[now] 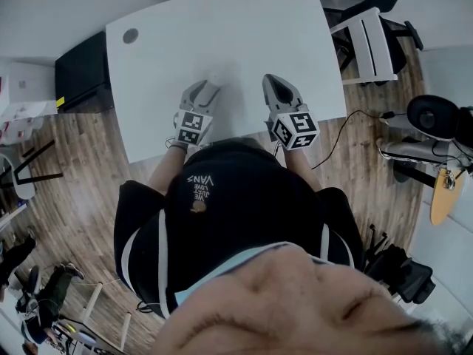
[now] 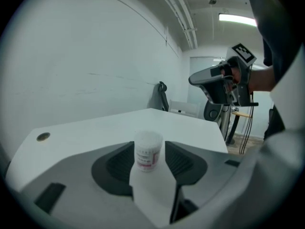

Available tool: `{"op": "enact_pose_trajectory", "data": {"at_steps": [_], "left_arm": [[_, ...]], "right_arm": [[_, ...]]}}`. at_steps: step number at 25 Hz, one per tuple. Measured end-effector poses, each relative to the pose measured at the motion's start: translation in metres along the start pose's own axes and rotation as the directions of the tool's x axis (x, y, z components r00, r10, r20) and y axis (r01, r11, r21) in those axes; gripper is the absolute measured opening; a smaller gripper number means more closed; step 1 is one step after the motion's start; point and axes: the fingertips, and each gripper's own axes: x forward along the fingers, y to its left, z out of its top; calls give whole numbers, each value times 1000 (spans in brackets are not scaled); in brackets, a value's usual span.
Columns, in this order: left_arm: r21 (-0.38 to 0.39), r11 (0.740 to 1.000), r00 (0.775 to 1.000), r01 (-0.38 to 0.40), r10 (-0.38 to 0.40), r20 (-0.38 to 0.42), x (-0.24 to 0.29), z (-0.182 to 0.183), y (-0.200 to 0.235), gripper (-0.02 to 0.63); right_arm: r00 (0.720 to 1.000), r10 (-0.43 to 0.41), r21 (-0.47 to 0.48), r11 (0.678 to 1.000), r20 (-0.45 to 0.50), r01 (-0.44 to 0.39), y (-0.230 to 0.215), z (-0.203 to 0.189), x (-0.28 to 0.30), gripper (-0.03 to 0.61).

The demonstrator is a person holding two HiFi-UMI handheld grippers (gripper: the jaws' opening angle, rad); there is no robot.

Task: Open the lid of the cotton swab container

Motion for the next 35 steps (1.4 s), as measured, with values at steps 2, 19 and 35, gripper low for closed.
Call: {"op": "enact_pose_trajectory", "data": {"at_steps": [2,19,35], "left_arm": [[4,1000,1000,10,-10,-19,3,-3,-3,200],[-24,1000,990,-18,15,-138,38,-34,-1,293],[-28,996,973,-88,80,-214,54,-43,4,285]], "right_arm": [[1000,2,0,1000,-4,-2,0,-1,1,14],[1000,9,13,1000,-30,-9,-3,-12,-4,14],[999,24,10,1000,-34,-23,-11,-12,-5,13]]}}
